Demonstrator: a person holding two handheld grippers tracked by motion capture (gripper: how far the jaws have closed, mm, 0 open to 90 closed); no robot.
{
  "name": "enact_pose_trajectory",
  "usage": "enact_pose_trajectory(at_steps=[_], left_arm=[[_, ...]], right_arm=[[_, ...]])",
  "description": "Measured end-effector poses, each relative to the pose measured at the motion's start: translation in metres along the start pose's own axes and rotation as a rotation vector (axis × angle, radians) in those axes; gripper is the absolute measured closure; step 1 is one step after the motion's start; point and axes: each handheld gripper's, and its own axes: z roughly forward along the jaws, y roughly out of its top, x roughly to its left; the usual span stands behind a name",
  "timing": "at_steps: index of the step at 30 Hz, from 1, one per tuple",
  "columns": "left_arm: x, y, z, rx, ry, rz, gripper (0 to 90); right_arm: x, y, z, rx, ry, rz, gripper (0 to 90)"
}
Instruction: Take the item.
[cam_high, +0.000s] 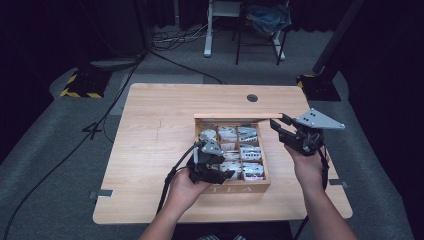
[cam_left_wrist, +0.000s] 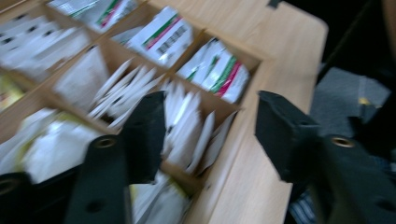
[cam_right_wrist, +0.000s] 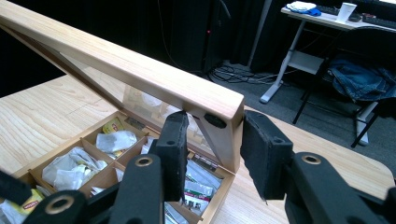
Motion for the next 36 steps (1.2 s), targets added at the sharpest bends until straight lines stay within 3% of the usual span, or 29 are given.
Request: enact_pose_trajectory(at_steps=[4,8,11,18,28,31,36], left_arm=[[-0.002,0.002,0.012,0.007,-0.037,0.023,56.6],[0.000,0.001,0.022,0.040,-0.049,0.026,58.9],[0.003,-0.001,0.028,0.065,-0.023,0.029,59.2],[0.012,-0.005,0.038,0.120,-0.023,0.008,75.1],[0.011,-0.003,0.051,0.219,-0.022,0.012,78.4],[0.007,-0.003,0.052,0.237,-0.016,0.057,87.5],[0.006,-0.003,0.052,0.234,-0.009,0.067,89.0]], right_arm=[[0.000,0.000,0.000,0.000,-0.001,-0.001,61.1],[0.001,0.000,0.000,0.000,-0.003,0.000,61.1],[0.001,0.000,0.000,0.000,-0.007,-0.001,61.0],[0.000,0.000,0.000,-0.003,-0.002,-0.003,61.0],[0.001,0.000,0.000,-0.001,-0.003,-0.005,60.9],[0.001,0.000,0.000,0.000,-0.006,-0.006,60.7],[0.001,0.000,0.000,-0.002,-0.005,-0.006,60.7]])
